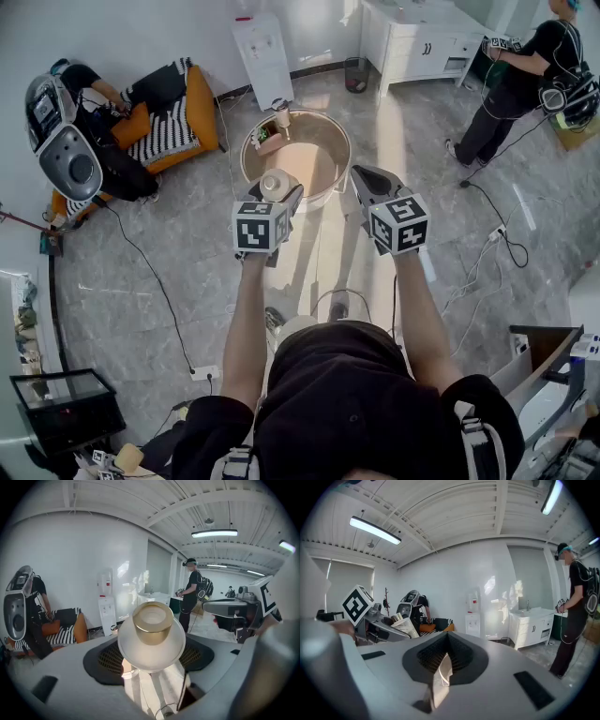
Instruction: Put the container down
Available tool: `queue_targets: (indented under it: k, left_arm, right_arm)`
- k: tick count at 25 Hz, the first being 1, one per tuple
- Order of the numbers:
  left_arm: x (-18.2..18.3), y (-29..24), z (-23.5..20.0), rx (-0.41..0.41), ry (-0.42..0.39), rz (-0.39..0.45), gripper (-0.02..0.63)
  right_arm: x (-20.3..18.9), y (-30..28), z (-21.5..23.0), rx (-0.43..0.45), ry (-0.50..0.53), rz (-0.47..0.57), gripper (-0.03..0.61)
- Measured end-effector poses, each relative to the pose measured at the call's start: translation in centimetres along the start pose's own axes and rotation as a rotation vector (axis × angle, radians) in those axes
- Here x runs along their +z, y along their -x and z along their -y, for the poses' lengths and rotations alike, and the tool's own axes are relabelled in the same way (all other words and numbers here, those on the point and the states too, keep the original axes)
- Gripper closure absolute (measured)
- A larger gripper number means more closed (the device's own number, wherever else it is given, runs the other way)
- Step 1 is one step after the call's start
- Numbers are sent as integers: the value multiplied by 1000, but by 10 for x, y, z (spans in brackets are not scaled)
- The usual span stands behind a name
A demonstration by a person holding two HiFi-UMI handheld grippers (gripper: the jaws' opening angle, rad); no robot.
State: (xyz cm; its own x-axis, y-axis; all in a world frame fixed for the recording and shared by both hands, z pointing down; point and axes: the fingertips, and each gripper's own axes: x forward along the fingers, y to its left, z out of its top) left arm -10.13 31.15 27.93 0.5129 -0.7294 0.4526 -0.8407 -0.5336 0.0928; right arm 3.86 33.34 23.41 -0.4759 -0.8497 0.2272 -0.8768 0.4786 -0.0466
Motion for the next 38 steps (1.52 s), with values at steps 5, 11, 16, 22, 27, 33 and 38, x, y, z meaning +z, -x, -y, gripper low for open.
queue_targets:
  k: [5,11,16,22,27,33,38]
  left_arm:
    - [0,-1,10,-4,-6,8,270]
    - [-1,-2,14,-5,-12,-5,270]
    - [-3,-1,14,2,-5,-11,270]
    - [-8,-1,15,10,2,3,270]
    - [-18,1,11,9,-13,-27,270]
    - [-20,-16,-6,-15,-8,-31,270]
    - [-10,-44,-24,-30,-6,-25,270]
  right_arm:
    - [-2,7,6,0,5,4,575]
    - [-3,9,7,4,10,6,575]
    - [-4,7,7,27,-24,22,575]
    - [-15,8,11,19,-32,12,575]
    - [-21,-1,6,28,-33,-6,575]
    - [-30,-21,7,18,-55,-26,575]
    - [-23,-46,26,-6,-51,-39,575]
